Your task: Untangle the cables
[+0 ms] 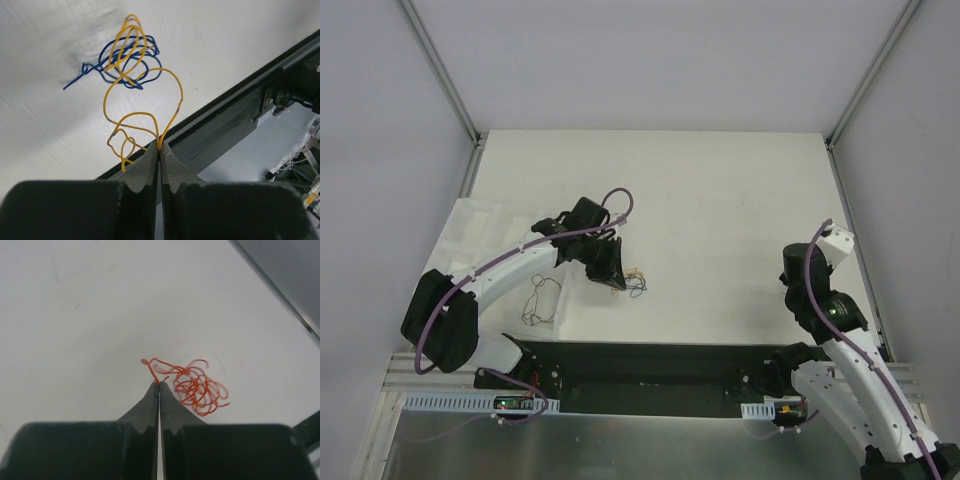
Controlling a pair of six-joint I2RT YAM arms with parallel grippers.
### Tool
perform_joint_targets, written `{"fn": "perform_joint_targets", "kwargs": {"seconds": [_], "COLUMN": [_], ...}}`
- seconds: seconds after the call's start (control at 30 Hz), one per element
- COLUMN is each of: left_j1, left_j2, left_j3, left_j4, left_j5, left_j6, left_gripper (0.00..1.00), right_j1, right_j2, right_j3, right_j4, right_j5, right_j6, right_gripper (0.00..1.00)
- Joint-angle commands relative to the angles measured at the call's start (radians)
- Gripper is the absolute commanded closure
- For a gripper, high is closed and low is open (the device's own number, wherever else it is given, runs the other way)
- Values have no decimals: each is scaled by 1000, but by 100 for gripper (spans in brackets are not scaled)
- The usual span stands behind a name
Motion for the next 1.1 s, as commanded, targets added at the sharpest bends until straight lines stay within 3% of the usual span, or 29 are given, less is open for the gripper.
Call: {"fn": "perform_joint_targets", "kwargs": {"seconds": [0.0, 0.1, 0.2, 0.3, 0.37, 0.43, 0.5, 0.53, 0.67, 0.8, 1.0, 1.07], "left_j1": [-4, -35, -58, -64, -64, -64, -64, -64, -64, -64, -64, -64], "left_j2": [13, 1, 3, 18, 32, 45, 53, 58, 59, 55, 47, 44], "left_j3": [28, 59, 71, 77, 80, 83, 91, 91, 96, 94, 90, 91], "left_j4": [45, 72, 97, 118, 123, 126, 128, 128, 128, 128, 128, 129], "left_j5": [192, 235, 269, 294, 300, 300, 303, 303, 306, 307, 304, 306], "left_j6": [10, 9, -1, -14, -19, -24, -27, -30, -33, -34, -37, -36], "left_gripper": [100, 100, 100, 100, 100, 100, 100, 100, 100, 100, 100, 100], "right_j1": [-9, -10, -9, -3, 32, 100, 193, 242, 400, 485, 551, 566], "right_j2": [61, 86, 98, 75, 55, 47, 69, 110, 295, 460, 572, 598], "right_j3": [-35, -86, -110, -115, -139, -199, -260, -285, -298, -256, -256, -250], "right_j4": [158, 165, 166, 189, 282, 458, 636, 762, 954, 987, 1113, 1131], "right_j5": [-283, -300, -335, -459, -617, -818, -900, -920, -902, -750, -688, -674], "right_j6": [-127, -119, -142, -193, -210, -205, -182, -161, -118, -66, -35, -30], "right_gripper": [100, 93, 74, 48, 34, 29, 23, 23, 25, 33, 48, 58]}}
